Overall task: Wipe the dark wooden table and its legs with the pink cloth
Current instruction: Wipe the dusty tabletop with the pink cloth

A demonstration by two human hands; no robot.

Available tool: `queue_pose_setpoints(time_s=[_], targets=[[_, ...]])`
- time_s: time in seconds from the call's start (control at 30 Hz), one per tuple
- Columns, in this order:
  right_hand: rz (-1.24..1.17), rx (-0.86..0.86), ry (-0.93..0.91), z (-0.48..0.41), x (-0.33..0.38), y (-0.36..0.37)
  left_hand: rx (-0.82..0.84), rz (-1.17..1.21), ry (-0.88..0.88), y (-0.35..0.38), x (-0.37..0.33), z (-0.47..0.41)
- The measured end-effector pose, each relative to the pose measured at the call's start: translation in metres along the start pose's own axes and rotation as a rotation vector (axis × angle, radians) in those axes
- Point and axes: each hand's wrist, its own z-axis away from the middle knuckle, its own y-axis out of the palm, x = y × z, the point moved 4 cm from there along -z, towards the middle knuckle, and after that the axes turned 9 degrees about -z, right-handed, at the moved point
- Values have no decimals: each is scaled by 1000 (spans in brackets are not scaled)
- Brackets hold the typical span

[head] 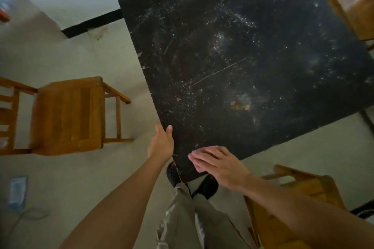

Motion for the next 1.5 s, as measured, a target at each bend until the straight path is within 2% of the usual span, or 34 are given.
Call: queue_pose_setpoints(time_s=[0.07, 0.13, 0.2, 0.23, 0.3, 0.37, 0.43, 0.5, 0.57, 0.6, 0.7, 0.73, 0.77, 0.83, 0.93, 1.0, 1.03, 1.1, 1.17, 1.23, 1.27, 1.33, 1.43, 1.5], targets=[[11, -39, 134, -24, -37, -19, 13, 30, 33, 0, 2, -2], [-25, -132, 420, -51, -86, -55, 40, 67, 56, -2, 2, -3], [-47, -177, 597, -65, -114, -84, 69, 86, 63, -5, 2, -2], [-16, -204, 596, -66, -113, -93, 80, 86, 68, -5, 2, -2], [18, -201, 447, -57, -88, -90, 91, 90, 70, -7, 1, -1], [22, -124, 233, -36, -40, -62, 82, 96, 58, -7, 1, -2], [10, 24, 33, -14, 2, -22, 74, 81, 49, -6, 1, -1], [25, 116, -91, -6, 13, 2, 75, 68, 57, -6, 1, 0], [3, 159, -46, -22, -5, 1, 80, 76, 73, -7, 1, -3], [-28, 137, 46, -38, -21, -7, 81, 94, 85, -8, 2, -4], [-115, -61, 416, -83, -78, -53, 122, 183, 151, -10, 6, -4], [-118, -140, 486, -91, -86, -67, 139, 222, 154, -12, 7, 0], [-84, -195, 482, -96, -84, -74, 146, 269, 143, -14, 10, 1], [-49, -108, 330, -93, -56, -65, 147, 390, 78, -19, 14, 4], [-53, 132, -43, -56, 16, -15, 138, 507, -32, -22, 22, 4], [-42, 211, -154, -49, 25, 3, 134, 522, -70, -22, 29, 2], [-85, 165, -93, -61, 12, -1, 126, 520, -76, -21, 33, 0], [-157, -2, 192, -103, -32, -26, 130, 500, -74, -21, 37, -3], [-104, -142, 461, -135, -83, -64, 189, 455, -32, -17, 35, -1], [-77, -194, 562, -146, -114, -87, 247, 398, 41, -13, 29, 3], [-75, -241, 541, -145, -114, -92, 260, 373, 69, -12, 26, 4], [-75, -241, 381, -132, -90, -86, 267, 325, 114, -12, 21, 1], [-12, 31, 85, -93, -38, -44, 297, 254, 165, -13, 19, -5], [-4, 118, 4, -85, -33, -27, 310, 202, 186, -15, 19, -8]])
